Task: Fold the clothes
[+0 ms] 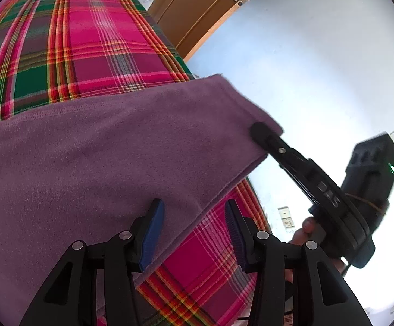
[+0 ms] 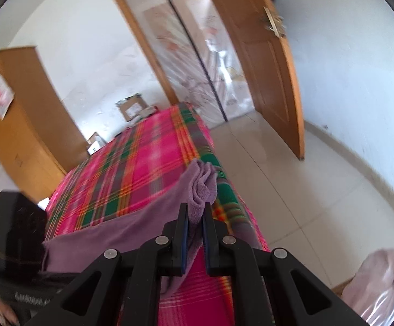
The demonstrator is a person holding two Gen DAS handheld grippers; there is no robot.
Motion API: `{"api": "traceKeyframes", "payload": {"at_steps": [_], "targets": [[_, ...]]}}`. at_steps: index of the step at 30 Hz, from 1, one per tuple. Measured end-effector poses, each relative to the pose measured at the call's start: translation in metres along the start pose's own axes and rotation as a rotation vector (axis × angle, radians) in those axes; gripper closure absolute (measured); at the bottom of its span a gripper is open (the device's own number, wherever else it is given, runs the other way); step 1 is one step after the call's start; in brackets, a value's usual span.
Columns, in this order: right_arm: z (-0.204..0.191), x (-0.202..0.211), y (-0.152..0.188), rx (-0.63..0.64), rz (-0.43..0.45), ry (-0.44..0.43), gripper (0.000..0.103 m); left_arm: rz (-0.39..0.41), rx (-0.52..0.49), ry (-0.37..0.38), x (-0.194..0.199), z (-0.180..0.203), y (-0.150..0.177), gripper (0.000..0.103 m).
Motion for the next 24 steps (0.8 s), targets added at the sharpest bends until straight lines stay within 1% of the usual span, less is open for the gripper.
{"api": "traceKeyframes", "payload": {"at_steps": [4,6,9,14,15,16,17,18,20,22,24], "targets": [[-0.028,0.013,0.0,0.061,0.022,-0.04,0.094,0.014,0.021,0.01,0.008,-0.005,-0.008,0.055],[-0.042,0.016,0.004,0.109,0.032,-0.039,0.094,0.026,0.034,0.019,0.013,-0.007,-0.014,0.055],[-0.062,0.019,0.01,0.178,0.037,-0.047,0.094,0.082,0.082,0.089,0.034,-0.007,-0.033,0.055],[-0.09,0.02,0.022,0.26,0.03,-0.077,0.094,0.123,0.112,0.112,0.052,-0.01,-0.055,0.055],[-0.093,0.019,0.025,0.272,0.027,-0.077,0.094,0.123,0.12,0.131,0.053,-0.011,-0.054,0.055],[-0.097,0.018,0.027,0.283,0.024,-0.078,0.094,0.123,0.127,0.151,0.054,-0.012,-0.055,0.052],[-0.1,0.017,0.029,0.295,0.021,-0.078,0.094,0.123,0.129,0.166,0.055,-0.012,-0.055,0.045],[-0.104,0.016,0.031,0.307,0.018,-0.079,0.094,0.123,0.121,0.165,0.054,-0.011,-0.056,0.044],[-0.109,0.014,0.036,0.328,0.01,-0.081,0.094,0.118,0.108,0.168,0.05,-0.007,-0.054,0.043],[-0.113,0.013,0.041,0.347,0.002,-0.088,0.094,0.096,0.104,0.174,0.043,-0.004,-0.054,0.043],[-0.116,0.012,0.046,0.362,-0.006,-0.098,0.094,0.09,0.097,0.165,0.042,-0.002,-0.053,0.043]]}}
Point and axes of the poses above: each gripper's, at about its wrist camera, not at the fingertips, and x roughly against the way its jaws point, z to its right, y to its underside, the point moved 9 cm from there along -x, roughly the way its jaws point, and after that the axes turned 6 degrees about y, right-handed, at the moved point
